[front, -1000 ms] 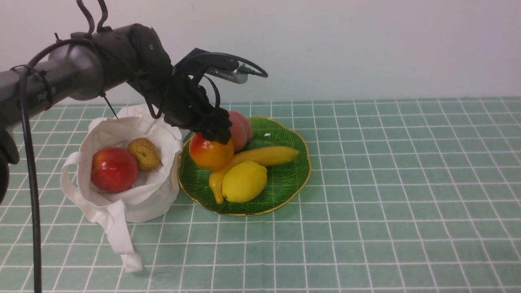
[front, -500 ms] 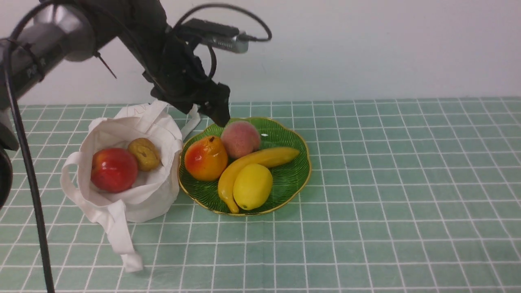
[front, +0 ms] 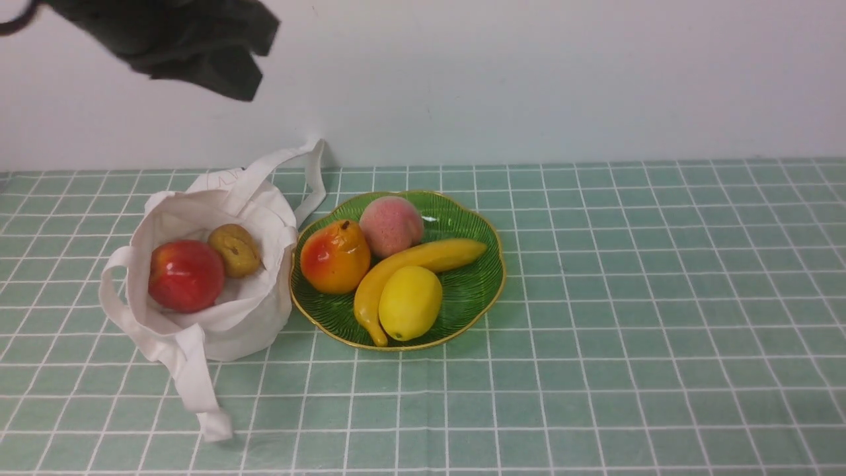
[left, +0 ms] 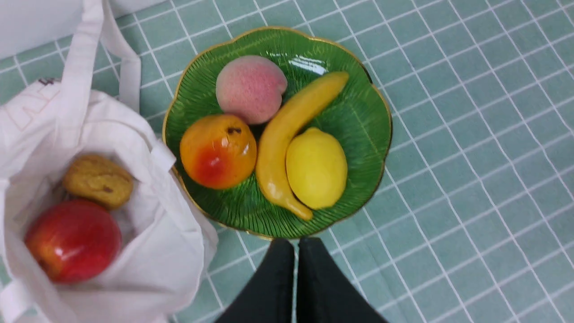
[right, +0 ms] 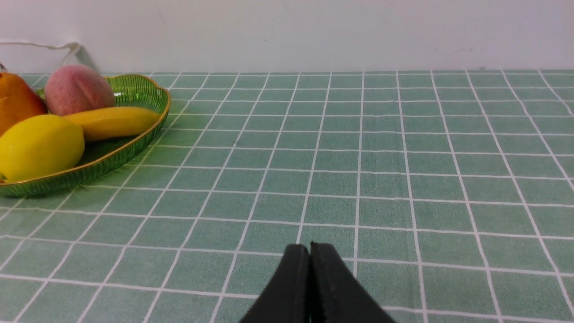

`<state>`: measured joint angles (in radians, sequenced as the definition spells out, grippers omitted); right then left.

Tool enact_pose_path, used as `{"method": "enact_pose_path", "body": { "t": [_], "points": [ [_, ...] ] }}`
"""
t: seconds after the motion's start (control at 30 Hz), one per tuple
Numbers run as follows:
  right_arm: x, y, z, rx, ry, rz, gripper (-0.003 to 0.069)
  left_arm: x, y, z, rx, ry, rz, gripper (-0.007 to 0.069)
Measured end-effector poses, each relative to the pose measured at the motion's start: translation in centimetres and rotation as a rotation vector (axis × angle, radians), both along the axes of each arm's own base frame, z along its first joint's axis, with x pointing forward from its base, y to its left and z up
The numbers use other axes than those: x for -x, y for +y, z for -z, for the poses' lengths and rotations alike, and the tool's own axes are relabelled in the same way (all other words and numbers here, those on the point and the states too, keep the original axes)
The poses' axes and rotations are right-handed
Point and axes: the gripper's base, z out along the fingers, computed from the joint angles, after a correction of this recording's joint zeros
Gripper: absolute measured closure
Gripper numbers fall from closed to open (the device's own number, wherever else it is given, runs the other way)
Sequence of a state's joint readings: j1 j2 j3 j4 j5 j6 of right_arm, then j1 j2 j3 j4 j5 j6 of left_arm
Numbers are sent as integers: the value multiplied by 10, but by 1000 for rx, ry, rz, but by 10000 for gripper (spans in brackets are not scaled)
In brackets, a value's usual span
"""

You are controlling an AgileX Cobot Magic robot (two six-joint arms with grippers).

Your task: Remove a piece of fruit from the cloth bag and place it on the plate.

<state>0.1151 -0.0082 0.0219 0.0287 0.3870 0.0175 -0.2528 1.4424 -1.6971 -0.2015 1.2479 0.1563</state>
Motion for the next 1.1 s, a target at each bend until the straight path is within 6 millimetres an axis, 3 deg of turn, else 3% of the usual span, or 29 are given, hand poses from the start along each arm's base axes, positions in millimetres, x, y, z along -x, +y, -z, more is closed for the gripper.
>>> {"method": "enact_pose_path", "body": {
  "t": [0.17,0.33,0.6,0.73,0.83,0.97,1.1],
  "points": [
    [0,0,0,0,0,0,671,73,19,-1,25,-87,-7,632],
    [0,0,0,0,0,0,671,119,31,4,36,-145,-5,632],
    [0,0,0,0,0,0,671,172,45,-9,62,-332,11,632],
    [0,0,0,0,0,0,671,198,53,-6,92,-443,-8,632],
    [0,0,0,1,0,0,671,219,60,14,111,-517,-26,632],
    [0,0,0,1,0,0,671,221,63,47,111,-564,-54,632],
    [0,0,0,1,0,0,671,224,69,114,118,-678,-107,632]
  ]
}}
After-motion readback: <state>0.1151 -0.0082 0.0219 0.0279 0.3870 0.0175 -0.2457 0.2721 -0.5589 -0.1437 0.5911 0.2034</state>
